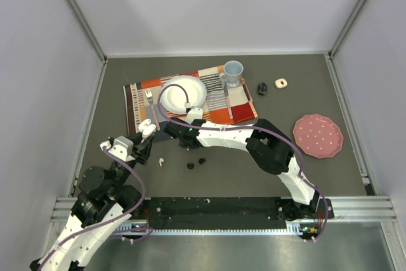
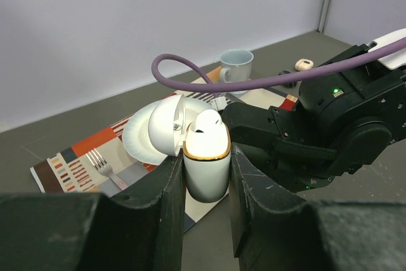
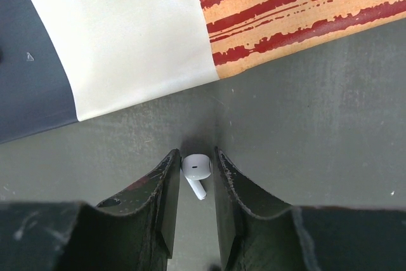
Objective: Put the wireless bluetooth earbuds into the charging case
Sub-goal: Pick up the left earbud from the center of the board.
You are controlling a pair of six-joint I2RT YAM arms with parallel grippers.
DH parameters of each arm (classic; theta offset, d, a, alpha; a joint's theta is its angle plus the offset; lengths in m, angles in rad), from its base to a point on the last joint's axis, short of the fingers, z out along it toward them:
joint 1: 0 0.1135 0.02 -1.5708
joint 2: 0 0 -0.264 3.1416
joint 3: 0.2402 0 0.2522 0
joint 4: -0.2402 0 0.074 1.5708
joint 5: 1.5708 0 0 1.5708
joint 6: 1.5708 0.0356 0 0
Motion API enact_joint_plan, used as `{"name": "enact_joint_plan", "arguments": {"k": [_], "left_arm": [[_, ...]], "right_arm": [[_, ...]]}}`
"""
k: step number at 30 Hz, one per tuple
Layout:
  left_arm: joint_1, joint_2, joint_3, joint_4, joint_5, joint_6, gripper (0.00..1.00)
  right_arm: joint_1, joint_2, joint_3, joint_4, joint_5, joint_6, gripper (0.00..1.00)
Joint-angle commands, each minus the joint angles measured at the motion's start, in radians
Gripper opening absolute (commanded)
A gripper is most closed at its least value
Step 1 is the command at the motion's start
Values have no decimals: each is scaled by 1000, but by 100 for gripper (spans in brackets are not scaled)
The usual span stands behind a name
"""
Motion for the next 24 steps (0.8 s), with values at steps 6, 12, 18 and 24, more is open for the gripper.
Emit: {"name": "enact_joint_plan", "arguments": {"k": [6,12,18,24], "left_arm": [[5,-176,30,30,0,-12,0],[3,-177,30,31,0,-11,0],[5,-176,30,31,2,-14,0],[7,-176,26,33,17,-6,0]], "right_arm": [[7,30,20,-12,11,-2,19],[8,15,19,-12,11,-10,7],[8,-12,20,-10,34,-44,2],[8,-105,-12,43,77,-116,0]]}}
